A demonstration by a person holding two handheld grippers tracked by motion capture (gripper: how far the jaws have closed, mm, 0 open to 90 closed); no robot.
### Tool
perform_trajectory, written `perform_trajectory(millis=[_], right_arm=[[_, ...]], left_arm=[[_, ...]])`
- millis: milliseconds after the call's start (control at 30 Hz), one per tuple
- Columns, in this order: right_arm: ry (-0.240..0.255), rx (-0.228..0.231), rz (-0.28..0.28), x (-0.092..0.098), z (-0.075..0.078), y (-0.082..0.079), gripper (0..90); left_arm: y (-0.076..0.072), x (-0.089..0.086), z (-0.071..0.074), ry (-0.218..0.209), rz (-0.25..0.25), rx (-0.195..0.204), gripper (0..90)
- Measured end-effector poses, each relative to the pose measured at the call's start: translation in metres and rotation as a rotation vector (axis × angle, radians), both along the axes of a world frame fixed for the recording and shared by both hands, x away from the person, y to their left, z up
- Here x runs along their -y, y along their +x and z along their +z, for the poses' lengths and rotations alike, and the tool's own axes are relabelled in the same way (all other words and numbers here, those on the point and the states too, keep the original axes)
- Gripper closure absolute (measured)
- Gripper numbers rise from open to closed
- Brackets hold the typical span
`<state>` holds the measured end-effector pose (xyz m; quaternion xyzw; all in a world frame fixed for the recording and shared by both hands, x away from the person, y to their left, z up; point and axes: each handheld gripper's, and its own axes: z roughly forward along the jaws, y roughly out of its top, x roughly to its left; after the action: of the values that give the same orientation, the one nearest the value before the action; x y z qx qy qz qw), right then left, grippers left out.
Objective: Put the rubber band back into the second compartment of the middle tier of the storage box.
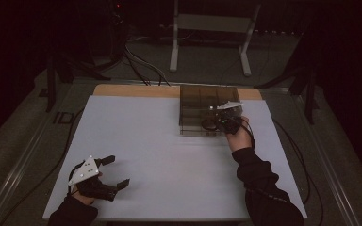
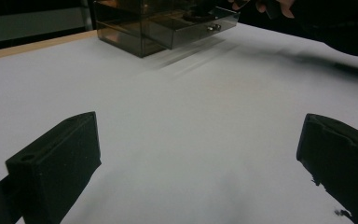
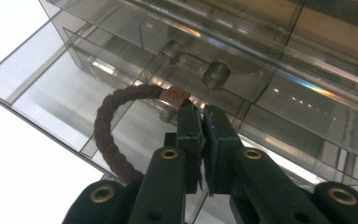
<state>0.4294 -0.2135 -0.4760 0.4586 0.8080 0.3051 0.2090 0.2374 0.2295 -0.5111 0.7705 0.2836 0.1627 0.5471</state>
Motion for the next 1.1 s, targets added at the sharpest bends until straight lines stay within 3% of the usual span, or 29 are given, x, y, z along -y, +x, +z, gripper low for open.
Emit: perform_trajectory(millis=[300, 567, 867, 1100], right_arm=[[-0.042, -0.043, 0.003, -0.0041, -0.0057, 0.0067, 86.2], [-0.091, -0.038, 0.002, -0.0073, -0.0056, 0.0075, 86.1], [-0.086, -0.058, 0.004, -0.0076, -0.0075, 0.0091, 85.4], [-0.068, -0.047, -0.005, -0.0062, -0.0045, 0.0084, 84.4]], left_arm=[[-0.0002, -0.0003, 0.0003, -0.001, 0.001, 0.000, 0.3], [0.0001, 0.0002, 0.0000, -0.001, 0.000, 0.000, 0.3], [-0.0002, 0.0002, -0.0001, 0.000, 0.001, 0.000, 0.3], [0.0000, 0.0006, -0.0003, 0.002, -0.002, -0.001, 0.3]])
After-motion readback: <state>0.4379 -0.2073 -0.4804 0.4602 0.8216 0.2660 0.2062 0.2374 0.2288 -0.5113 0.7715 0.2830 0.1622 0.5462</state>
